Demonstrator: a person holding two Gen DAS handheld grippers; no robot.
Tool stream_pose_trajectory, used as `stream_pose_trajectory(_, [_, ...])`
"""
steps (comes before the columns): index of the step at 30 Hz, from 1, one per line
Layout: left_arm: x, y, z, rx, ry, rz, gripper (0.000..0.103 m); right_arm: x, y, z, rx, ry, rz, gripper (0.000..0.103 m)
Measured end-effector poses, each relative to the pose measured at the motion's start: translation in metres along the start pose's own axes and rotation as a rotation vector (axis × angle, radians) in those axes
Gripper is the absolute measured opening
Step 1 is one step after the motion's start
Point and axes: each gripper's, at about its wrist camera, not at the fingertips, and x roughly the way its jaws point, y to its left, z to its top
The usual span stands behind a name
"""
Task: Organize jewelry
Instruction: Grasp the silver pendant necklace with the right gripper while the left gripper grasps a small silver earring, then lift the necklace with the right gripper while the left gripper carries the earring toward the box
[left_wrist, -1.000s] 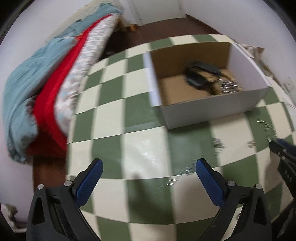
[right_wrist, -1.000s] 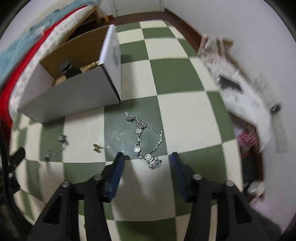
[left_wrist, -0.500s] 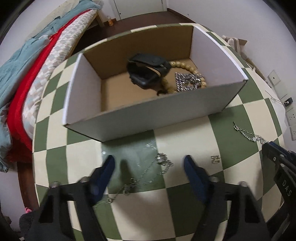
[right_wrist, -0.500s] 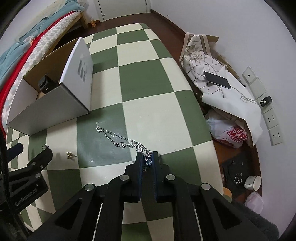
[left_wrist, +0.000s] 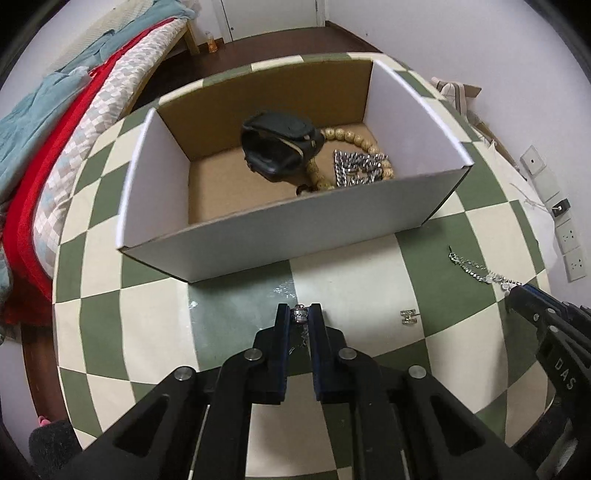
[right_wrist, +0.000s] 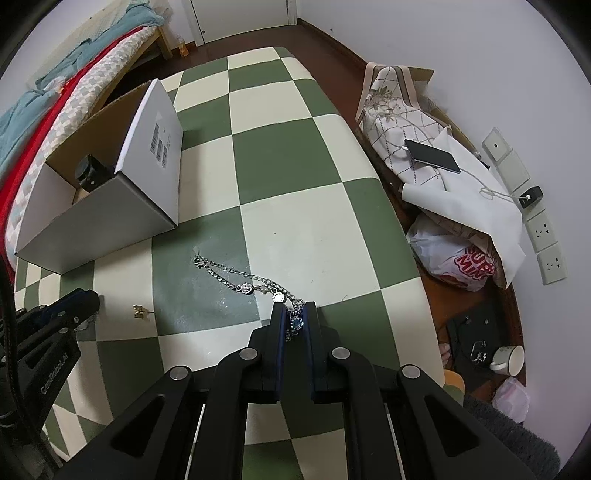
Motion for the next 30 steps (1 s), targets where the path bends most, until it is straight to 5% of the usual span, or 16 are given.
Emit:
stream_pose_trajectory(19, [-0.120,0.024,-0.008,-0.028,-0.196,-0.032,0.007,-0.115,0.010,0.007,-0.010,-0.197,0.155,0.009])
stream_pose_trajectory(30, [-0.169,0.055,0.036,-0.105,-0.265,-0.111,0.007,-0.171,0.047,0.036,-0.079,-0.277,0.253,0.009])
